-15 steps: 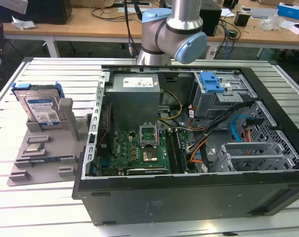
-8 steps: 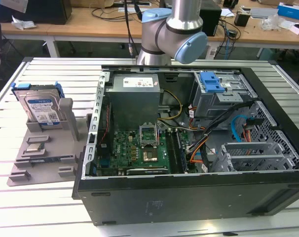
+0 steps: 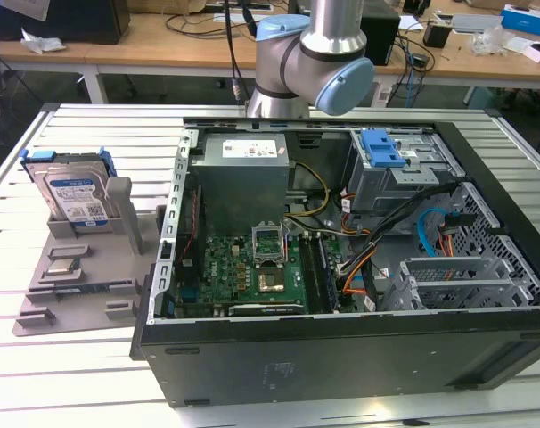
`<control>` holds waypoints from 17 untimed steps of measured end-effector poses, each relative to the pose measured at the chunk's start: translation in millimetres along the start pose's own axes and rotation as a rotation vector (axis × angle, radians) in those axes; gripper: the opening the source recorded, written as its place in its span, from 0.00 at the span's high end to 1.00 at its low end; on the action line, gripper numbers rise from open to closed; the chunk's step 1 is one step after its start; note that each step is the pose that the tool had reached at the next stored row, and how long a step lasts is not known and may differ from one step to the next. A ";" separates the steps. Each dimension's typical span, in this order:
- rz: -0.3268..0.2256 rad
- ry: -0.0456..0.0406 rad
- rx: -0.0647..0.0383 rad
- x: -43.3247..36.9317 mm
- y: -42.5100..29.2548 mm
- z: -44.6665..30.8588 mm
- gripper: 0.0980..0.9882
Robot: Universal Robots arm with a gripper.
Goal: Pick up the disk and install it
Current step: 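Pick up the disk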
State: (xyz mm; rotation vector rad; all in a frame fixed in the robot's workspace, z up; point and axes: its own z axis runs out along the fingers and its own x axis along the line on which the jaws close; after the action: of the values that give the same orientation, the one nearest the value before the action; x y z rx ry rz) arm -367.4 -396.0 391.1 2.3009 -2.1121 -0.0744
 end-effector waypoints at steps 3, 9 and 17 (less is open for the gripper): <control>-0.027 0.0012 -0.001 0.0 0.0 0.0 0.99; -0.083 0.0037 -0.002 0.0 0.0 0.0 0.99; -0.086 0.0039 -0.002 0.0 0.0 0.0 0.99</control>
State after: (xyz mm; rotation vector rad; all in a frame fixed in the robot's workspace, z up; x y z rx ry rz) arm -367.4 -396.0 391.1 2.3885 -2.0092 -0.0731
